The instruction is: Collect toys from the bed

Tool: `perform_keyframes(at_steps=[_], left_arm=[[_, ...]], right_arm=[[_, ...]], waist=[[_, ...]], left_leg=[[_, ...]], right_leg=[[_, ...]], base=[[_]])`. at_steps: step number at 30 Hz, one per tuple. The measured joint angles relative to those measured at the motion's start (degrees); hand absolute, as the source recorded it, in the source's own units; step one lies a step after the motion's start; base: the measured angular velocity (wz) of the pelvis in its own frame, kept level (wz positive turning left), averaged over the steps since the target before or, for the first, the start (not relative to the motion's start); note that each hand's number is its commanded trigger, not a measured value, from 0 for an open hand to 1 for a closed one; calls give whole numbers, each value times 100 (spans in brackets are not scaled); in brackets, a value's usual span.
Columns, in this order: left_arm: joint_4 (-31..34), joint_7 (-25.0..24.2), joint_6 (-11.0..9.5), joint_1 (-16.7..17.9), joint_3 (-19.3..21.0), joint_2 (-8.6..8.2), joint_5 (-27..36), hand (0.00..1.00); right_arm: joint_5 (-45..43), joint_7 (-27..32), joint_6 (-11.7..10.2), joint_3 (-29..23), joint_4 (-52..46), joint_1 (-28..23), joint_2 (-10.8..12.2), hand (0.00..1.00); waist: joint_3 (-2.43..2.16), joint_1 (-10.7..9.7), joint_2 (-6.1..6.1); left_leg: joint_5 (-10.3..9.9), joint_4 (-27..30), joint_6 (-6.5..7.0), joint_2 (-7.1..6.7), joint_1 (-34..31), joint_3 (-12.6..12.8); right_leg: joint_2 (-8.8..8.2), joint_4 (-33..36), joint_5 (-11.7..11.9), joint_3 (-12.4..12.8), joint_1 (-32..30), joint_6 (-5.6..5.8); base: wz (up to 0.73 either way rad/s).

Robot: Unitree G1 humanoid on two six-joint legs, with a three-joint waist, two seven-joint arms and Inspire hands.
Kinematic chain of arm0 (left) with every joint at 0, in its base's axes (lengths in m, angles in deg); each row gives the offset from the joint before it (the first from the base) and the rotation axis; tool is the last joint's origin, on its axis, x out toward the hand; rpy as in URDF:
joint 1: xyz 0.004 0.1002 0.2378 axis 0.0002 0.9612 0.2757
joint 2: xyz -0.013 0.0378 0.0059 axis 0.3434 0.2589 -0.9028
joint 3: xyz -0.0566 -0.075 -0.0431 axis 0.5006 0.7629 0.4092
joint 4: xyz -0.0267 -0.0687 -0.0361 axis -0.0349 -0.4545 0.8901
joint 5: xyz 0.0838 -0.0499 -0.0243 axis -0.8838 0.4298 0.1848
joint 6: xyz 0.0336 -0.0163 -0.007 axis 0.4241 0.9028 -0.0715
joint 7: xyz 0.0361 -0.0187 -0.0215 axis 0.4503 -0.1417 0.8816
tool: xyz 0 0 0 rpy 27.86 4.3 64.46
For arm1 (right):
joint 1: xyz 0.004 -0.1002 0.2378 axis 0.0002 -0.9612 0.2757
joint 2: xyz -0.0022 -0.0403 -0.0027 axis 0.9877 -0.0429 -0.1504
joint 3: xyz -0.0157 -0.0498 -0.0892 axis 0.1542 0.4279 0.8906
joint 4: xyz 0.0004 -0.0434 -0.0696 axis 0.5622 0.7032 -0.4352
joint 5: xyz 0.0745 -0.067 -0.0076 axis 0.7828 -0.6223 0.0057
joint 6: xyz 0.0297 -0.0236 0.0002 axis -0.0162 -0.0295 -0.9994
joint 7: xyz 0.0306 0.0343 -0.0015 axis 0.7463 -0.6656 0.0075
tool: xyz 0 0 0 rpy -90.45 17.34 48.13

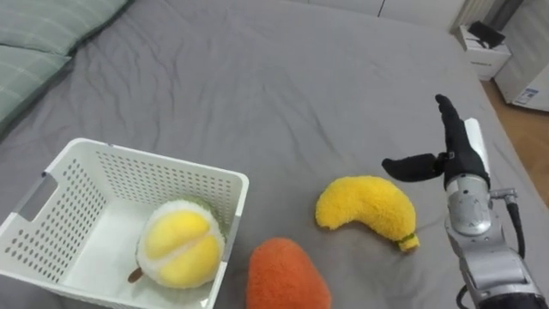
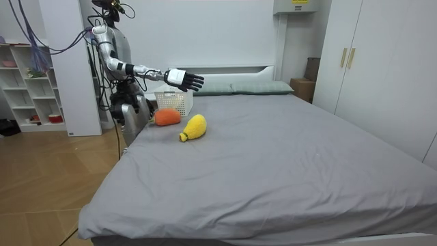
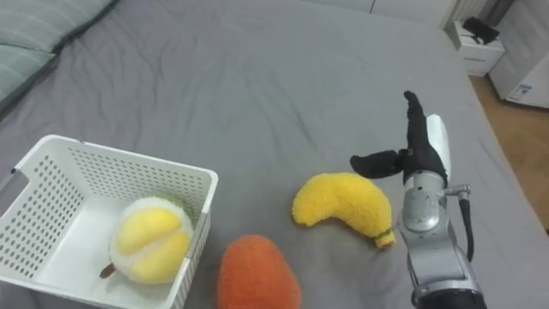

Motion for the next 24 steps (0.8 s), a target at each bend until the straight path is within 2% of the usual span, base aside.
perform_keyframes(at_steps=[1,6,9,13,18,20,24], left_arm=[[-13,0,-21,4,0,7,-3,0],[1,59,-56,143,-4,31,-127,0],[-4,122,-49,189,-176,137,-121,0],[-162,154,-45,-176,-457,249,-15,0],[-347,160,-168,-558,-672,276,-11,0],[-350,156,-207,-594,-680,280,5,0],[-353,149,-207,-594,-698,291,103,0]], right_arm=[[-2,-27,-11,21,208,-16,2,0],[-38,-121,-8,20,618,-54,3,0],[-34,-17,-36,68,874,1,-18,0],[-58,139,-88,340,1837,664,-87,0],[-95,270,-245,681,2649,1299,-105,0],[-334,308,-336,695,2791,1387,-113,0],[-493,308,-352,697,2918,1478,-133,0]], waist=[[-14,14,-20],[-5,89,2],[-21,114,-7],[-21,162,-22],[31,195,-46],[82,247,-55],[96,333,-74]], left_leg=[[0,-8,0,0,1,0],[-1,-9,-2,2,-89,-3],[-1,8,-6,6,-258,-15],[40,176,-11,23,-805,-33],[82,228,-9,6,-1146,-144],[83,209,-10,3,-1201,-187],[84,196,-11,3,-1330,-212]], right_leg=[[2,-3,0,10,-1,0],[4,-6,2,-12,-90,-3],[11,2,13,-21,-241,-20],[13,6,112,-80,-707,-61],[0,-8,140,-196,-1000,-68],[-4,-23,139,-271,-1035,-67],[-7,-31,139,-347,-1159,-66]], base=[[0],[0],[0],[2],[14],[10],[6]])
